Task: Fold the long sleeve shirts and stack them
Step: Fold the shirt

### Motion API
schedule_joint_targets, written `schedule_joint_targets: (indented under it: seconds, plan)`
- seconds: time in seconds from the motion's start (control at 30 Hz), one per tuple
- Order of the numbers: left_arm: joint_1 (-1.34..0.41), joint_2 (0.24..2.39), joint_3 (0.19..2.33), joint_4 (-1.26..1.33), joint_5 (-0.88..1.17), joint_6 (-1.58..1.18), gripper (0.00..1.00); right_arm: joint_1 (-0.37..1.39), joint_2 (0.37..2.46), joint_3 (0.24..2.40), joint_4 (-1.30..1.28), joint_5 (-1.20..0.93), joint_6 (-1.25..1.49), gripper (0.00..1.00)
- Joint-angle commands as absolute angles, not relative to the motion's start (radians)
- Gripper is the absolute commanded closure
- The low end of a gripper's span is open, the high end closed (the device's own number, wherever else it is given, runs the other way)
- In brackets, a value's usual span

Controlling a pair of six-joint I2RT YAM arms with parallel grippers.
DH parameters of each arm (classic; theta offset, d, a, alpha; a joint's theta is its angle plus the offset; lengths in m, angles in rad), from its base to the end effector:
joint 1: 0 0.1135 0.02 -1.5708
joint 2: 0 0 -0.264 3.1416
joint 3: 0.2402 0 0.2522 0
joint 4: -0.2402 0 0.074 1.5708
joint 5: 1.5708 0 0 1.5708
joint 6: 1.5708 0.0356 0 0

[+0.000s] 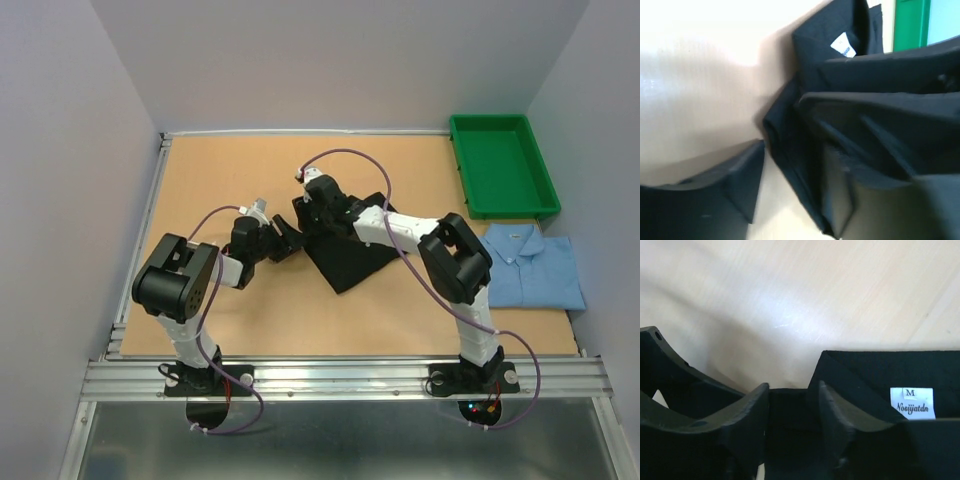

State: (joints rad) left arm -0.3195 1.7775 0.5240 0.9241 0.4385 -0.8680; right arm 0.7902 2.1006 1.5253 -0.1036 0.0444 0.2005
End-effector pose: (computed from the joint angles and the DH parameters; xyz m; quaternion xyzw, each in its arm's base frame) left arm 0.2878 -0.1111 0.1235 -0.0933 0.7986 -0.4643 0.3715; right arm 0.3367 0.3377 0.1896 -0.2529 0.8658 0.1873 0.3889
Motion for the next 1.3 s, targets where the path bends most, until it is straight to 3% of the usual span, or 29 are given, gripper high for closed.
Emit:
schedule_joint_targets:
  seconds: [0.0, 0.07, 0.17, 0.47, 0.83, 0.97, 1.27]
  plan:
    - [-0.308, 1.665, 0.506, 0.717, 0.335, -0.816, 0.31, 0.789, 2.002, 1.574, -0.095, 0.095, 0.204, 0.47]
    - [-0.307, 1.614, 0.517, 0.643, 0.280, -0.776, 0.20, 0.749, 1.950, 1.568, -0.101, 0.109, 0.228, 0.43]
    - [-0.307, 1.502, 0.532, 0.490, 0.189, -0.749, 0.16, 0.686, 1.867, 1.517, -0.107, 0.103, 0.251, 0.40]
    - [-0.386, 1.266, 0.590, 0.302, 0.089, -0.764, 0.28, 0.433, 1.625, 1.268, -0.106, -0.067, 0.382, 0.43]
    - [-0.541, 1.610, 0.971, 0.322, 0.074, -0.750, 0.49, 0.218, 1.585, 1.034, 0.030, -0.342, 0.509, 0.63]
    - [-0.546, 1.718, 0.973, 0.336, 0.087, -0.772, 0.55, 0.166, 1.608, 0.954, 0.119, -0.342, 0.581, 0.64]
    - [-0.537, 1.782, 0.847, 0.347, 0.051, -0.811, 0.57, 0.110, 1.675, 0.795, 0.192, -0.311, 0.673, 0.64]
